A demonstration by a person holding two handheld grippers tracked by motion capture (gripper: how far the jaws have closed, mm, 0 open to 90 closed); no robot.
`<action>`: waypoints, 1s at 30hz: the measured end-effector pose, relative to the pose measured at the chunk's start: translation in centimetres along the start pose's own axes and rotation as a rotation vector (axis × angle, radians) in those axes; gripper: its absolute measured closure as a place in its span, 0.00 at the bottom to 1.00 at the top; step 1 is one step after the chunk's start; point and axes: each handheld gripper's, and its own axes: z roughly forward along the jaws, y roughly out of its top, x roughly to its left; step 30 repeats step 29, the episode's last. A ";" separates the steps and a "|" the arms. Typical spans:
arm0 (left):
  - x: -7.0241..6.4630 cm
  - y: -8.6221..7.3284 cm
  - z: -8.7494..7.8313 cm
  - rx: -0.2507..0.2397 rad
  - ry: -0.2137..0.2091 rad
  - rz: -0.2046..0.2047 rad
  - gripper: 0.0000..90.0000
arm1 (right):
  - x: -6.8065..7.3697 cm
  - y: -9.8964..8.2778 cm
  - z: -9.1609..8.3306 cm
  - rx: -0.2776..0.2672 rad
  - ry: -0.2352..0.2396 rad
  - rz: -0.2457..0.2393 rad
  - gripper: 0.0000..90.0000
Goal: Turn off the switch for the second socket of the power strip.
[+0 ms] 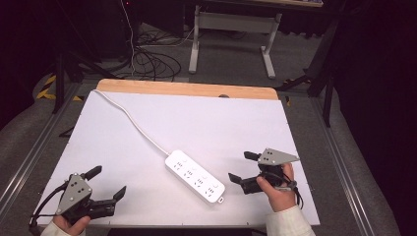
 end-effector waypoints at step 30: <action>0.9 -0.8 -0.6 0.019 -0.032 -0.031 0.06 | -0.6 -6.8 -1.2 0.033 0.024 0.037 0.06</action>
